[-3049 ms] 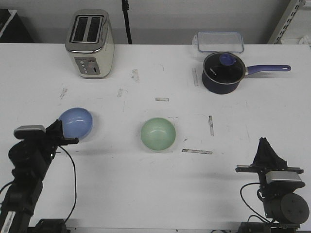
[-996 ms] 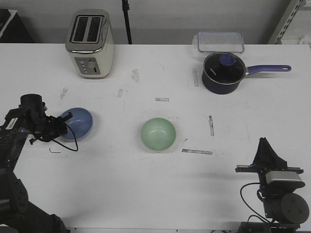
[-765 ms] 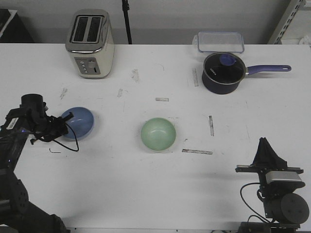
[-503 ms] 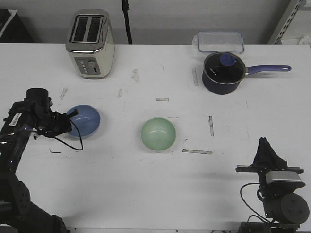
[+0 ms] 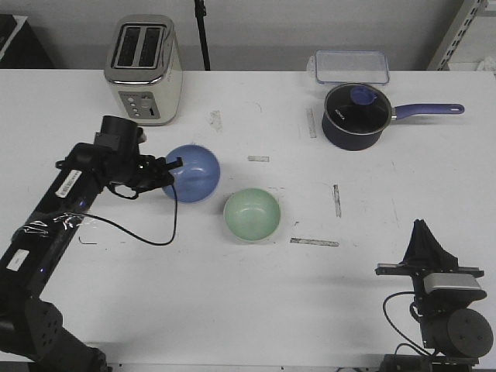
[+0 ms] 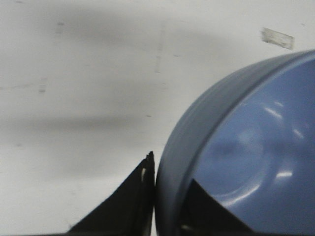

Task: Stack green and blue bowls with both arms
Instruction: 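Lift the blue bowl with the left gripper over the green bowl, then lower the blue bowl into the green bowl and open the left gripper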

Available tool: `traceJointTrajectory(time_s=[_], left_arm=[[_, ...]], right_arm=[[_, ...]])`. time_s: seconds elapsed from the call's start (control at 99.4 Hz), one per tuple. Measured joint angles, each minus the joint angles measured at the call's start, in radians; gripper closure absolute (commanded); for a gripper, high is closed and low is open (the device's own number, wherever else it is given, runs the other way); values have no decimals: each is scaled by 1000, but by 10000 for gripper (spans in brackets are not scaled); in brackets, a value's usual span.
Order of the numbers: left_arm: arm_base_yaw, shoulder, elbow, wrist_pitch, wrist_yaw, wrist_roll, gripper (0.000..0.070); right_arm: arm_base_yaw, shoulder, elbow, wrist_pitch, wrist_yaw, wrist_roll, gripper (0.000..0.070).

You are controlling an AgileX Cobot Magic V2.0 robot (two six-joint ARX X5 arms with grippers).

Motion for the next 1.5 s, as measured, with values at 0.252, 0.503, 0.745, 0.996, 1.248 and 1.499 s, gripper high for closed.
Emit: traceJointTrajectory(time_s=[0.252,0.503,0.745,0.996,1.248,1.499], left_arm=[[-206,16,0,135,80,-86,699],[-323,103,0,159,76,-117,698],[-356,113,0,142,9,-117,696],[-358,115,0,142,-39,-119,697],[-361,139,0,138,-54,-120,685],[-366,151,0,134,-54,-120,530]], right_arm=[[0,0,0,0,0,0,689],[0,0,0,0,0,0,689],[0,0,0,0,0,0,689],[0,0,0,0,0,0,689],[0,0,0,0,0,0,689],[0,0,0,0,0,0,689]])
